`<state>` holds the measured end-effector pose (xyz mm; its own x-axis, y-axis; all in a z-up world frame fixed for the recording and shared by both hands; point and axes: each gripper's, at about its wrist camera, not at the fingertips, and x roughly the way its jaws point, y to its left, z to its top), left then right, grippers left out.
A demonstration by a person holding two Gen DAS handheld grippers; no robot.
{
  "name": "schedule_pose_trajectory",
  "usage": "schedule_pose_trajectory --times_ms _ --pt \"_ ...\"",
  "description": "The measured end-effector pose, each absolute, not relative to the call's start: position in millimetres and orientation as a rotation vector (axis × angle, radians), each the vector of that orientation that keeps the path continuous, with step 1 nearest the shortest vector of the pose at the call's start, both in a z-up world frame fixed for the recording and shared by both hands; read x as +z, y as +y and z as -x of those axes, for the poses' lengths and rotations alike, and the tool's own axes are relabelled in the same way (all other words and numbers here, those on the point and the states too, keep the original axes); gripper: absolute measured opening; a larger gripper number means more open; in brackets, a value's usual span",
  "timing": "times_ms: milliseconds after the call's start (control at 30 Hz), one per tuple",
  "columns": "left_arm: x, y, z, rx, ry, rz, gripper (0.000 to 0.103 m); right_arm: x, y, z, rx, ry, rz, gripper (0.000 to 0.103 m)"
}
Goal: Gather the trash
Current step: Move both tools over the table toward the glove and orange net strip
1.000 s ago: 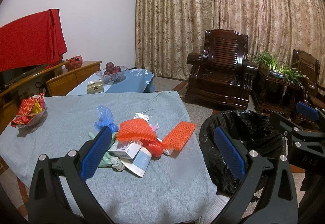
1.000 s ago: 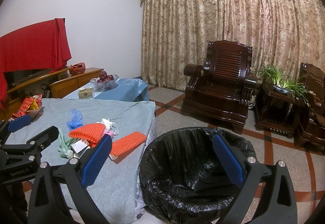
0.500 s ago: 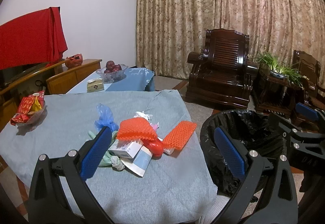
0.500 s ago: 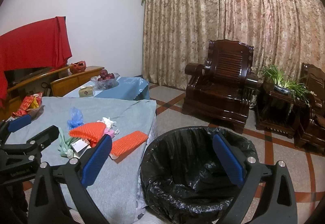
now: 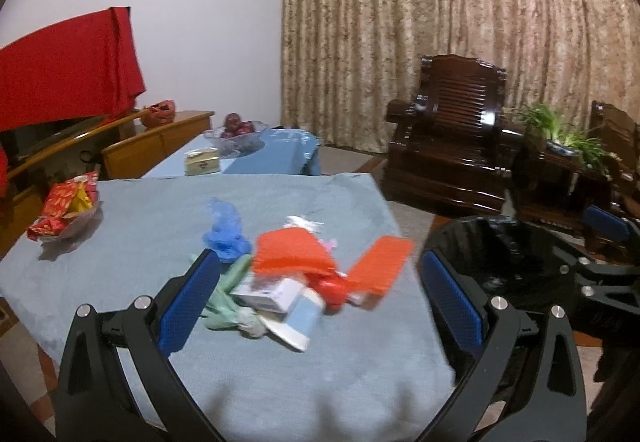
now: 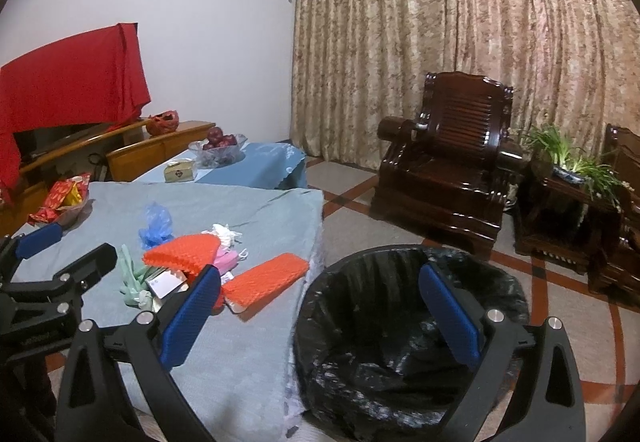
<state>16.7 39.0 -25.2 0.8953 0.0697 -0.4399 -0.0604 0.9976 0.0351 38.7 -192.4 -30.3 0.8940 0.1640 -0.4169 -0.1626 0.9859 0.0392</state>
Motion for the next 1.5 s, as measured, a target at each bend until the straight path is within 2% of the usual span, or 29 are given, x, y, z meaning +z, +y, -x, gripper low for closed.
schedule_pose_trajectory --times_ms 267,633,800,933,967,1067,1200,1333,1500 --pt "-52.7 100.8 -28.6 0.198 0.485 -0.028 0.098 -57.3 -152.0 -68.6 0.234 0.492 0.025 0.096" --pt "-91.8 149.1 -43.9 0.256 0.559 -0.024 0.098 -111.0 -92.0 -104.0 0.296 0.604 0.08 0.073" --pt "-113.7 157.0 -57.6 0.26 0.596 -0.013 0.098 -128.0 -81.7 -119.2 0.3 0.632 0.099 0.066" --pt "-127.7 155.8 -71.5 0.243 0.621 -0.008 0.094 -137.5 -74.7 -125.6 0.295 0.635 0.124 0.066" --pt "-132.4 156.1 -77.2 0.237 0.635 -0.003 0.091 -139.5 -73.8 -128.1 0.293 0.638 0.129 0.066" --pt "-145.8 157.4 -92.4 0.218 0.684 0.007 0.075 -144.9 -73.1 -134.2 0.286 0.646 0.14 0.066" --pt "-161.1 160.3 -107.5 0.225 0.733 0.006 0.066 -150.0 -75.1 -143.9 0.261 0.658 0.142 0.066" --pt "-169.0 162.8 -115.9 0.204 0.754 0.026 0.063 -157.9 -71.7 -157.1 0.251 0.678 0.169 0.066" --pt "-170.3 161.4 -122.1 0.156 0.762 0.053 0.038 -169.1 -70.5 -177.1 0.231 0.714 0.17 0.066"
